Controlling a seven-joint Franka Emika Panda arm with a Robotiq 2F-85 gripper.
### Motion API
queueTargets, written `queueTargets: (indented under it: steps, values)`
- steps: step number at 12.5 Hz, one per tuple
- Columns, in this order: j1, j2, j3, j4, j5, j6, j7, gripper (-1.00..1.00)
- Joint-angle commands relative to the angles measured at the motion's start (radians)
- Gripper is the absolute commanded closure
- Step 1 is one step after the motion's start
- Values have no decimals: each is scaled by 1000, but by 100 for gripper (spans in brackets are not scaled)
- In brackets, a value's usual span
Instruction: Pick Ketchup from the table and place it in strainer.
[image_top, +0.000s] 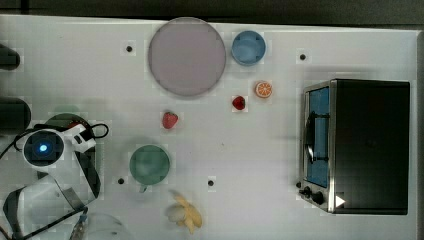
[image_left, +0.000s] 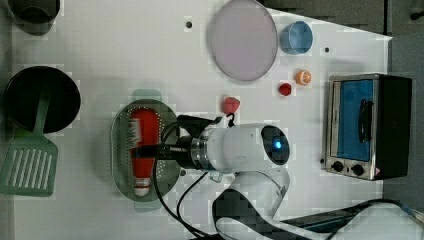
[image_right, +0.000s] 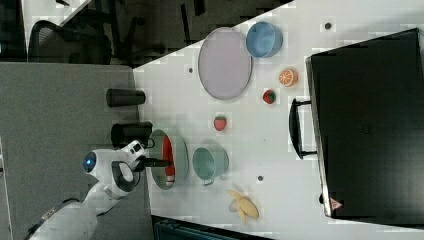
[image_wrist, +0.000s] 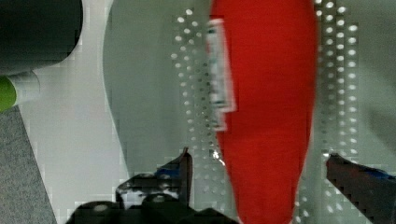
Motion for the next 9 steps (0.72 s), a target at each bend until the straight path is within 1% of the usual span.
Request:
queueTargets:
  steps: [1, 3, 5, 7, 9]
  values:
    - [-3, -189, 14, 78, -3, -82, 190, -100]
    - [-25, -312, 1, 102, -2, -271, 205, -100]
    - [-61, -427, -26, 144, -2, -502, 203, -100]
    - [-91, -509, -65, 195, -1, -720, 201, -100]
    - [-111, -561, -121, 244, -2, -861, 200, -100]
